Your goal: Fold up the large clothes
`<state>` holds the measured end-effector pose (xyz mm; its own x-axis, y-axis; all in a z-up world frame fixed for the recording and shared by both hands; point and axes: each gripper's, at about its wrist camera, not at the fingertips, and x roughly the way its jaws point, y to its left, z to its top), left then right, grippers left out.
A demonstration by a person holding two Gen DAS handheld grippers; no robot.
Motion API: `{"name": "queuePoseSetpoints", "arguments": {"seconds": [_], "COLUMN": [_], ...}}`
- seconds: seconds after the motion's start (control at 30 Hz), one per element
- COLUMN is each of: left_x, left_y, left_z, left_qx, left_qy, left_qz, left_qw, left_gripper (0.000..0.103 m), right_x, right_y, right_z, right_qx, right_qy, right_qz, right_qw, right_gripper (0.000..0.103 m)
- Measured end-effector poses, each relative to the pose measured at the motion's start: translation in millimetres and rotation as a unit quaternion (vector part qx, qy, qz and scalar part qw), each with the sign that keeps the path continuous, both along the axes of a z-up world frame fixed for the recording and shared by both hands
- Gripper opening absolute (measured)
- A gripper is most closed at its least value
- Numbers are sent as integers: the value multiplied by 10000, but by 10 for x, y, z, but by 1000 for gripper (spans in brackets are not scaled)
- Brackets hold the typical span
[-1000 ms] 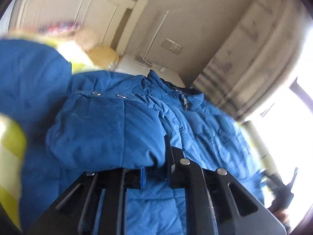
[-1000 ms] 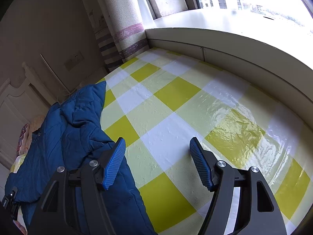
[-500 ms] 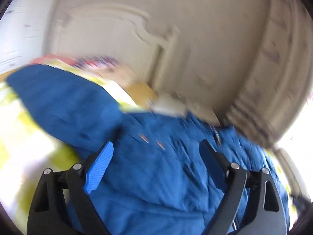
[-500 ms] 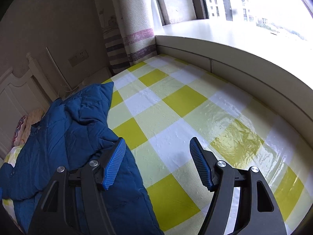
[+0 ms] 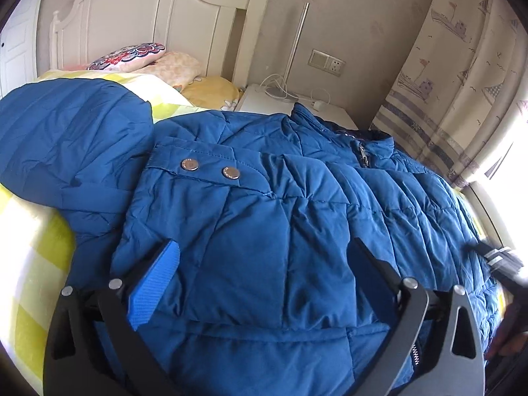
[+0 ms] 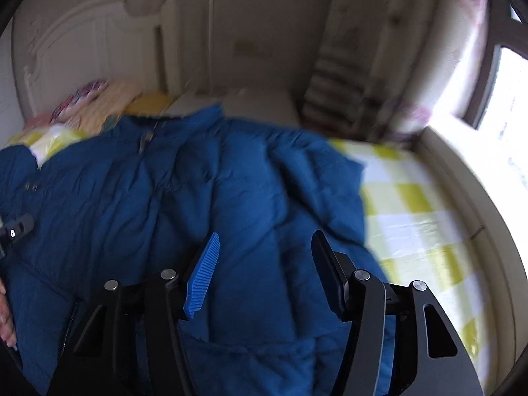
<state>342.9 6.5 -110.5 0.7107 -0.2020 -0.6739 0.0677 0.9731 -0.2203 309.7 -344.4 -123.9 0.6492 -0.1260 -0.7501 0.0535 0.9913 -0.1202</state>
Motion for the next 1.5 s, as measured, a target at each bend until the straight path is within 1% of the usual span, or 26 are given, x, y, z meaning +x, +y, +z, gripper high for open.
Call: {"name": "queuePoseSetpoints", "arguments": {"seconds": [0.03, 0.1, 0.13, 0.2, 0.33, 0.37, 0.4, 0.43, 0.47, 0.53, 0.6, 0.67, 0.7, 0.77, 0.8, 0.9, 0.93, 1.0, 1.03, 1.07, 1.1, 1.17, 1.23, 1.37, 1.47, 1.5], "left_x": [-1, -16, -18, -12, -8, -12, -18, -23, -23, -22, -15, -5, -7, -11, -12, -18, -15, -12, -14, -13, -13, -17, -24, -25, -16, -19], "left_y": [4, 30, 28, 4, -28, -17, -3, 8, 12, 6, -22, -51, -55, -37, -27, -27, -29, -32, -33, -32, -32, -29, -16, 4, -15, -11], "left_z": [-3, 14, 13, 10, 10, 12, 15, 17, 16, 13, 11, 8, 9, 9, 10, 8, 9, 8, 9, 8, 8, 9, 12, 10, 8, 11], "left_qx": [-30, -65, -63, 14, 109, 75, 24, -22, -42, -22, 75, 165, 178, 114, 72, 71, 73, 82, 85, 77, 73, 49, -15, -100, -39, -55], "left_qy": [6, 9, 15, 41, 66, 63, 52, 40, 37, 51, 76, 101, 100, 91, 85, 85, 89, 96, 93, 93, 93, 90, 75, 63, 81, 70], "left_qz": [-2, 1, 2, 9, 13, 12, 10, 3, 5, 8, 15, 17, 17, 12, 9, 9, 9, 9, 9, 9, 9, 6, 4, -1, 1, -3], "left_qw": [10000, 10000, 10000, 10000, 9999, 10000, 10000, 10000, 10000, 10000, 9999, 9998, 9998, 9999, 9999, 9999, 9999, 9999, 9999, 9999, 9999, 9999, 10000, 9999, 10000, 10000], "left_gripper": [100, 100, 100, 100, 100, 100, 100, 100, 100, 100, 100, 100, 100, 100, 100, 100, 100, 101, 101, 101, 101, 101, 101, 101, 101, 101], "right_x": [62, 64, 75, 86, 326, 456, 584, 732, 804, 832, 812, 840, 906, 1122, 1169, 1217, 1165, 918, 834, 721, 647, 547, 364, -85, -342, -464], "right_y": [36, 80, 67, 55, 123, 149, 156, 126, 106, 71, 42, 51, 45, 37, 39, 28, 56, 253, 374, 517, 631, 783, 811, 823, 973, 978], "right_z": [-120, -103, -48, 93, 227, 165, 69, -88, -90, -5, 144, 213, 173, -59, -101, 32, 104, 257, 258, 203, 97, -150, -117, -9, -237, -247], "right_qx": [-144, -317, -204, -24, -62, -185, -218, -175, -90, 124, 386, 328, 245, 68, 16, 141, 326, 521, 421, 274, 185, -87, -317, 7, -598, -657], "right_qy": [268, 213, 213, -106, -545, -472, -214, 279, 321, 260, -144, -428, -385, 171, 247, 564, 489, 8, -46, 49, 253, 764, 464, 307, 542, 317], "right_qz": [59, 54, 14, -110, -152, -63, -54, -92, -163, -298, -374, -482, -501, -486, -434, -527, -543, -212, -23, 233, 463, 819, 738, 806, 1070, 1071], "right_qw": [9995, 9993, 9996, 9999, 9984, 9987, 9995, 9994, 9993, 9991, 9985, 9974, 9977, 9986, 9988, 9969, 9968, 9984, 9991, 9993, 9984, 9937, 9957, 9963, 9910, 9916], "right_gripper": [55, 55, 55, 55, 55, 55, 55, 55, 55, 55, 55, 57, 59, 64, 65, 65, 65, 68, 81, 87, 89, 89, 89, 89, 90, 91]}}
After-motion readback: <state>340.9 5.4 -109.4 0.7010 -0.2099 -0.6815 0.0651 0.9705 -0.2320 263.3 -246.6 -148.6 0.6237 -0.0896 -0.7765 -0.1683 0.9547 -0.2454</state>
